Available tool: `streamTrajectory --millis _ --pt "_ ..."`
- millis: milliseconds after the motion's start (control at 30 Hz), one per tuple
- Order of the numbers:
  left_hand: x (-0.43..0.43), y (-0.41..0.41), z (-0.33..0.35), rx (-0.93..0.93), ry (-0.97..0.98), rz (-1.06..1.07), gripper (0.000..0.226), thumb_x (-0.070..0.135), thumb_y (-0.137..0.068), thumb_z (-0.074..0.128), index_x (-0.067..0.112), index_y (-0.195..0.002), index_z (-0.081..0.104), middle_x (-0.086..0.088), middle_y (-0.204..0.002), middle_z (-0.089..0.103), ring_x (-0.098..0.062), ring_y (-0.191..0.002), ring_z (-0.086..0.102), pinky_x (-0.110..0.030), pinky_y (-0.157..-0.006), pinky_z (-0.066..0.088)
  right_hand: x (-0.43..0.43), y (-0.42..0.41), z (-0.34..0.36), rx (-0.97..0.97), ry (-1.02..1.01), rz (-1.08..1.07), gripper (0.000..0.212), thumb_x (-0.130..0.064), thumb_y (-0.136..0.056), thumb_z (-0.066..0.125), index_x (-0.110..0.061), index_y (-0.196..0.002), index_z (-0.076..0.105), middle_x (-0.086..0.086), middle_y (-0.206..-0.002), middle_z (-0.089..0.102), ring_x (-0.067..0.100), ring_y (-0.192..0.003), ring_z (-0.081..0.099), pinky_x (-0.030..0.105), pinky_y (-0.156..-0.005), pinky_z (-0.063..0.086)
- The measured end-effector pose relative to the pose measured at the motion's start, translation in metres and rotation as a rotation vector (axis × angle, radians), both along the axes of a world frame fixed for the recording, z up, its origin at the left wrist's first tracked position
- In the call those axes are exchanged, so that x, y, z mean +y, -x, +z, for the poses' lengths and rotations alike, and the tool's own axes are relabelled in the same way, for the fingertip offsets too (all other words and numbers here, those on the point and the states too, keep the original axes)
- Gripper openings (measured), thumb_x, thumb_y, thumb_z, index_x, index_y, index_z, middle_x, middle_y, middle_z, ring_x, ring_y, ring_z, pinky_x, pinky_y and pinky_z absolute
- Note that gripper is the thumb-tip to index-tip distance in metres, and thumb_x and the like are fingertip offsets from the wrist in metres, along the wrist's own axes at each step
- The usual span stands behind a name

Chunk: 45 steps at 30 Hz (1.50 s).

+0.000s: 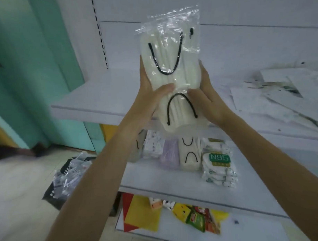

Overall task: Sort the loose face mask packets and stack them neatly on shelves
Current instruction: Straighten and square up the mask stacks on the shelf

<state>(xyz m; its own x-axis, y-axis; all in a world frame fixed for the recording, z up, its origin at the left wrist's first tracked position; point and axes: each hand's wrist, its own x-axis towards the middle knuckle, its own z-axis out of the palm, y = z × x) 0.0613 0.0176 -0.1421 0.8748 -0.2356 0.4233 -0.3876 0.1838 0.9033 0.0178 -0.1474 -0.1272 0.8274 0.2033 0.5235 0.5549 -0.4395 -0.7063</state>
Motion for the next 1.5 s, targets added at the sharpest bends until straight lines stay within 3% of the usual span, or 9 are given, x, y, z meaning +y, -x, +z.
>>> streamTrajectory --millis 100,300,467,633,800,900,1133,1333,1500 --pt "0.036 0.028 -0.022 0.007 0.018 -0.003 0.098 0.020 -0.070 0.068 0.028 -0.149 0.011 0.001 -0.142 0.041 -0.017 -0.128 0.046 -0.046 -0.103 0.043 0.025 0.028 -0.023 -0.043 0.082 0.054 0.060 -0.008 -0.090 0.038 -0.001 -0.143 0.010 -0.013 -0.142 0.019 -0.016 -0.130 0.021 0.005 -0.106 0.019" --pt "0.093 0.071 -0.094 0.203 -0.066 0.061 0.093 0.021 -0.080 0.068 0.032 -0.150 0.008 0.001 -0.144 0.041 -0.010 -0.123 0.052 -0.032 -0.094 0.050 0.086 0.069 -0.105 0.208 0.041 0.033 0.056 -0.027 -0.095 0.047 -0.001 -0.138 0.023 -0.024 -0.109 0.040 -0.019 -0.093 0.049 -0.002 -0.077 0.037" --pt "0.113 0.074 -0.158 0.449 -0.235 0.072 0.082 0.032 -0.087 0.066 0.030 -0.149 0.014 0.002 -0.140 0.047 -0.009 -0.121 0.053 -0.031 -0.092 0.051 0.116 0.077 -0.168 0.524 -0.104 -0.005 0.043 -0.013 -0.097 0.044 -0.004 -0.137 0.031 0.010 -0.125 0.053 0.015 -0.114 0.054 0.034 -0.095 0.048" --pt "0.089 0.070 -0.210 0.776 -0.266 -0.120 0.067 0.019 -0.089 0.063 0.026 -0.141 0.021 -0.002 -0.126 0.055 -0.011 -0.102 0.061 -0.025 -0.071 0.054 0.099 0.061 -0.209 0.704 -0.219 -0.087 0.043 -0.003 -0.095 0.044 -0.004 -0.137 0.032 -0.006 -0.110 0.055 -0.011 -0.089 0.054 0.001 -0.069 0.043" --pt "0.048 0.055 -0.228 1.017 -0.083 -0.204 0.059 0.013 -0.093 0.054 0.012 -0.146 0.028 -0.015 -0.131 0.054 -0.025 -0.102 0.062 -0.034 -0.074 0.053 0.047 0.044 -0.239 0.844 -0.422 -0.373 0.060 -0.016 -0.094 0.051 -0.015 -0.146 0.023 0.008 -0.140 0.045 0.021 -0.119 0.051 0.034 -0.096 0.047" --pt "0.008 0.046 -0.239 0.967 -0.294 -0.200 0.031 0.004 -0.091 0.051 0.000 -0.122 0.055 -0.020 -0.119 0.062 -0.028 -0.097 0.063 -0.029 -0.073 0.052 0.015 0.034 -0.252 0.907 -0.448 -0.442 0.068 -0.024 -0.094 0.054 -0.019 -0.149 0.015 0.008 -0.139 0.045 0.020 -0.114 0.052 0.029 -0.086 0.050" --pt "-0.071 -0.015 -0.276 0.844 -0.471 -0.019 0.045 0.002 -0.092 0.045 0.009 -0.136 0.035 -0.012 -0.126 0.052 -0.026 -0.105 0.055 -0.034 -0.086 0.049 -0.048 0.008 -0.292 0.942 -0.410 -0.457 0.066 -0.012 -0.090 0.059 -0.018 -0.146 0.023 0.002 -0.131 0.048 0.009 -0.093 0.057 0.019 -0.065 0.051" --pt "-0.117 -0.059 -0.290 0.586 -0.433 -0.056 0.078 -0.005 -0.090 0.045 0.022 -0.151 0.003 -0.004 -0.151 0.028 -0.022 -0.131 0.039 -0.032 -0.103 0.042 -0.081 -0.045 -0.313 0.762 -0.224 -0.566 0.064 -0.008 -0.089 0.051 -0.018 -0.146 0.024 0.004 -0.145 0.036 0.022 -0.129 0.041 0.032 -0.095 0.044" --pt "-0.132 -0.089 -0.295 0.499 -0.411 -0.069 0.081 -0.006 -0.089 0.049 0.020 -0.150 0.003 0.003 -0.119 0.044 -0.016 -0.107 0.044 -0.034 -0.088 0.047 -0.097 -0.066 -0.326 0.739 -0.085 -0.518 0.063 -0.015 -0.094 0.049 -0.015 -0.148 0.018 0.008 -0.150 0.023 0.024 -0.136 0.030 0.030 -0.100 0.031"
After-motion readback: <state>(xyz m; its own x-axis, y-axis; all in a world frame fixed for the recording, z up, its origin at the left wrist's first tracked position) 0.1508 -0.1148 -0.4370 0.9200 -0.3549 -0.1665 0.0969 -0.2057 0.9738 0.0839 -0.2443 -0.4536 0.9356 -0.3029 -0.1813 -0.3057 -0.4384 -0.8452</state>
